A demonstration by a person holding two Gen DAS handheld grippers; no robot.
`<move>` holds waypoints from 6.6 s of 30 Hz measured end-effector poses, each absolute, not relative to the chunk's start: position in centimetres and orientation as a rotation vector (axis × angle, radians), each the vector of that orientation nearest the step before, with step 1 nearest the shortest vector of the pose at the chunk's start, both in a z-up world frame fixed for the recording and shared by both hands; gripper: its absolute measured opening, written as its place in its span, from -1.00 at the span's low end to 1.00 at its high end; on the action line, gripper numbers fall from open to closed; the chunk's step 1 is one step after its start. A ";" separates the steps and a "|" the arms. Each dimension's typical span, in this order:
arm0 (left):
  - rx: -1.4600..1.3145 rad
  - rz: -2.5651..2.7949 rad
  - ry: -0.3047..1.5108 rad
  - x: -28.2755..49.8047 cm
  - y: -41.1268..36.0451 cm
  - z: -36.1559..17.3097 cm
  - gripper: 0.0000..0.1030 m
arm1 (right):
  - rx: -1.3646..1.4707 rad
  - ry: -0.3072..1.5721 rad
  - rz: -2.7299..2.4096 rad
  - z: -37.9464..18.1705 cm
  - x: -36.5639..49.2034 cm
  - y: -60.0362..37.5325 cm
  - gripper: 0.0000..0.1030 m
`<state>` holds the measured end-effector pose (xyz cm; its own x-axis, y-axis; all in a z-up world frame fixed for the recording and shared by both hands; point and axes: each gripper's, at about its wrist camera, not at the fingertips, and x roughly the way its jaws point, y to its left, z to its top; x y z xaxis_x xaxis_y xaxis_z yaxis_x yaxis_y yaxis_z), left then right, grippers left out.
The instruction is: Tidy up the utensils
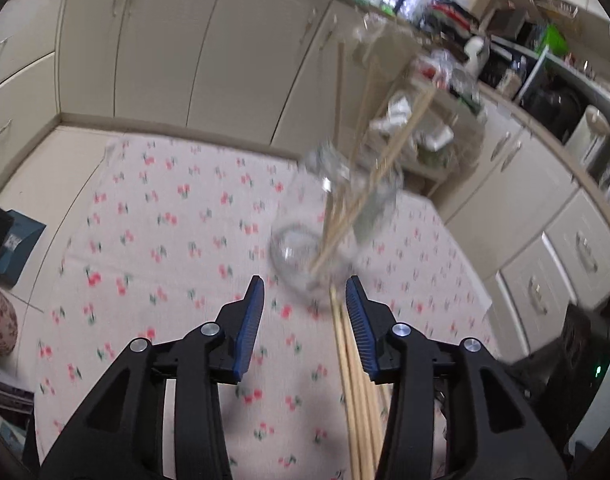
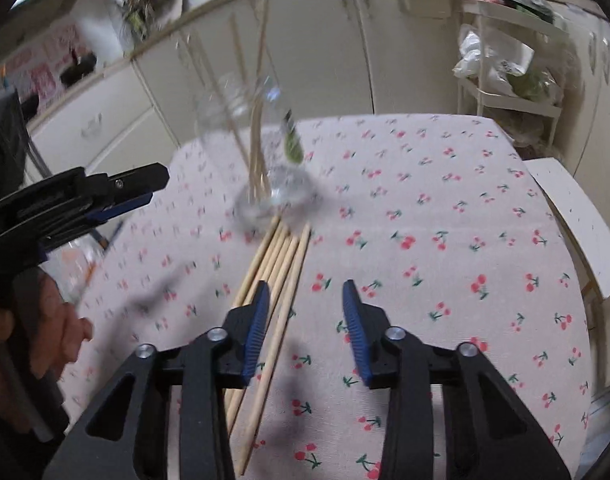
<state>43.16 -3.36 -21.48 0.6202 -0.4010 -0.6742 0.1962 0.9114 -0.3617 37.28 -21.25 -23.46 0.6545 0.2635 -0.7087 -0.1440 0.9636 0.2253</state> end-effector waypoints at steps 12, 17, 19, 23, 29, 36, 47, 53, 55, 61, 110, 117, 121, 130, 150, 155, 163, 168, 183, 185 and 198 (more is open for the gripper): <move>-0.047 -0.313 0.965 43.0 -9.1 -26.0 -0.04 | 0.059 0.899 0.166 -25.2 37.6 -22.0 -0.69; 0.008 -0.287 0.962 43.3 -9.9 -26.4 -0.04 | 0.138 0.877 0.188 -24.6 37.1 -23.6 -0.69; 0.023 -0.285 0.965 43.4 -10.1 -26.3 -0.03 | 0.145 0.868 0.203 -24.3 37.2 -23.3 -0.69; 0.078 -0.281 0.973 43.0 -10.3 -26.2 -0.03 | 0.148 0.880 0.241 -24.5 37.4 -22.5 -0.67; 0.099 -0.266 0.983 42.5 -8.9 -26.2 -0.03 | 0.127 0.874 0.271 -24.1 38.6 -20.9 -0.65; 0.079 -0.246 0.964 44.4 -8.6 -25.6 -0.03 | 0.065 0.913 0.243 -24.7 40.8 -20.0 -0.65; 0.084 -0.259 0.978 46.3 -8.7 -25.8 -0.03 | 0.100 0.952 0.230 -24.7 41.8 -22.3 -0.66; 0.074 -0.281 0.990 46.6 -9.7 -26.2 -0.07 | 0.064 0.947 0.242 -24.9 42.3 -21.7 -0.84; 0.078 -0.290 0.989 46.4 -9.9 -26.3 -0.38 | 0.059 0.950 0.256 -24.8 42.0 -21.7 -0.88; 0.069 -0.312 1.005 46.6 -9.6 -26.2 -0.57 | 0.073 0.967 0.256 -24.7 42.2 -21.7 -0.88; -0.062 -0.342 0.883 41.3 -6.2 -21.5 -0.91 | 0.458 0.797 0.289 -23.2 36.4 -26.8 -0.88; -0.122 -0.355 0.810 41.1 -5.1 -19.7 -0.91 | 0.482 0.698 0.314 -21.4 35.8 -27.1 -0.88; -0.164 -0.363 0.763 40.9 -4.6 -18.5 -0.91 | 0.491 0.632 0.323 -20.1 35.5 -27.2 -0.88; -0.220 -0.363 0.648 40.9 -3.8 -15.2 -0.91 | 0.457 0.481 0.314 -16.7 34.7 -27.4 -0.88; -0.265 -0.351 0.460 43.6 -2.9 -7.6 -0.91 | 0.359 0.306 0.350 -11.4 36.2 -26.2 -0.88; -0.295 -0.300 0.632 45.8 -1.1 -11.8 -0.85 | 0.372 0.365 0.344 -13.0 36.6 -26.3 -0.88; -0.316 -0.100 0.977 53.1 -0.2 -21.9 -0.29 | 0.402 0.399 0.349 -14.2 37.0 -26.5 -0.88; -0.201 0.044 0.997 55.4 -1.3 -23.1 -0.11 | 0.436 0.405 0.351 -14.6 36.9 -27.4 -0.88; 0.021 -0.199 1.001 55.5 -0.7 -24.9 -0.80 | 0.495 0.408 0.361 -14.4 37.0 -28.6 -0.88; 0.021 -0.240 1.028 55.5 0.0 -24.7 -0.82 | 0.492 0.412 0.366 -14.5 37.1 -28.5 -0.88; 0.028 -0.042 1.078 57.7 -0.5 -24.8 -0.38 | 0.496 0.425 0.369 -14.9 37.3 -28.5 -0.88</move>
